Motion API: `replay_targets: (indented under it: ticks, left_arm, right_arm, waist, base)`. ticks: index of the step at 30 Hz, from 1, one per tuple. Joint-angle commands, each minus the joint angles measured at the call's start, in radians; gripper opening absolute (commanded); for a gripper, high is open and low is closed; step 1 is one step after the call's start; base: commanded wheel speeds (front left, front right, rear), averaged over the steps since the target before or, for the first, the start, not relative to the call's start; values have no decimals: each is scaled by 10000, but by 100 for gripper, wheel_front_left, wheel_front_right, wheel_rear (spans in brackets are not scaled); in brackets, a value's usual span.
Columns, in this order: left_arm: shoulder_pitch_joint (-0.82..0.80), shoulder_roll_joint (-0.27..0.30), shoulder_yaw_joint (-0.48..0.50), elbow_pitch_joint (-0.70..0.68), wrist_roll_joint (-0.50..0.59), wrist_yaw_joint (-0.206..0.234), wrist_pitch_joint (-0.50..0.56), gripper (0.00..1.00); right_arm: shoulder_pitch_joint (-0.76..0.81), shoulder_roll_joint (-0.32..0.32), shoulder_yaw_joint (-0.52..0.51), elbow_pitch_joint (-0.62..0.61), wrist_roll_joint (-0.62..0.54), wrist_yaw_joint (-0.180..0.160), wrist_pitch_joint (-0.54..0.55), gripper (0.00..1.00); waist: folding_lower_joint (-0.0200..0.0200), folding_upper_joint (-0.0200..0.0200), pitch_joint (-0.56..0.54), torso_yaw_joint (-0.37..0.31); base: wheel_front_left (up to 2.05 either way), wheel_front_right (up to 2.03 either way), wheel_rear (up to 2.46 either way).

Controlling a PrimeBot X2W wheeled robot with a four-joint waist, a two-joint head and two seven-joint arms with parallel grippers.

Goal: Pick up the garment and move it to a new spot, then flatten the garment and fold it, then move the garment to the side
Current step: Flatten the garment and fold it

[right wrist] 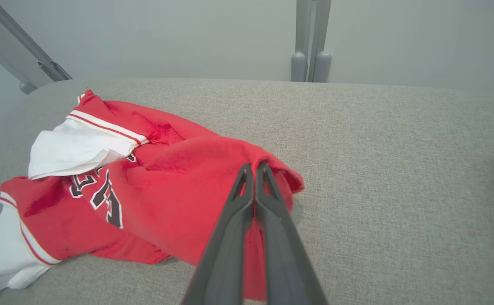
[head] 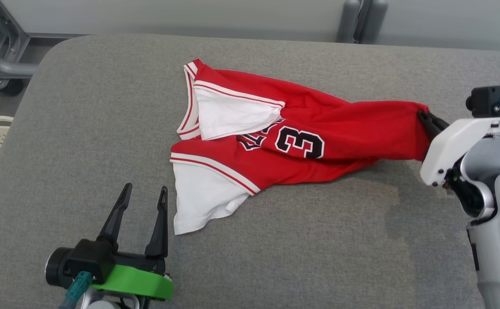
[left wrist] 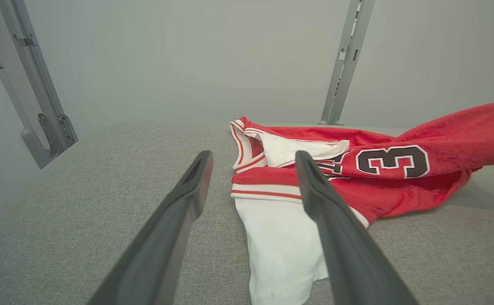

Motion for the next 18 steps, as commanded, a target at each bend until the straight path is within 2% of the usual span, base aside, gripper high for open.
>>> replay_targets:
  ticks: [1, 5, 9, 18]
  left_arm:
    - [-139, -7, -2, -21, 65, -22, -2, 100]
    - [-339, -38, -141, -8, 97, -65, 0, 100]
    - [-524, -96, -294, -31, 114, -97, 0, 100]
    - [-979, -253, -657, -108, -13, -111, 0, 100]
  right_arm:
    - [-218, -83, 16, 96, 84, -4, 86, 0]
    - [-1364, -405, 107, 895, 272, -3, 439, 0]
    - [-2347, -764, 189, 1951, -64, -3, 291, 0]
    - [-4299, -949, -352, 4477, -910, -3, -146, 0]
  waist:
    - [-1, 0, 83, 87]
    - [-1, 0, 311, 410]
    - [-1, 0, 601, 846]
    - [-1, 0, 1418, 1824]
  base:
    - [0, 0, 0]
    - [0, 0, 0]
    - [0, 0, 0]
    - [0, 0, 0]
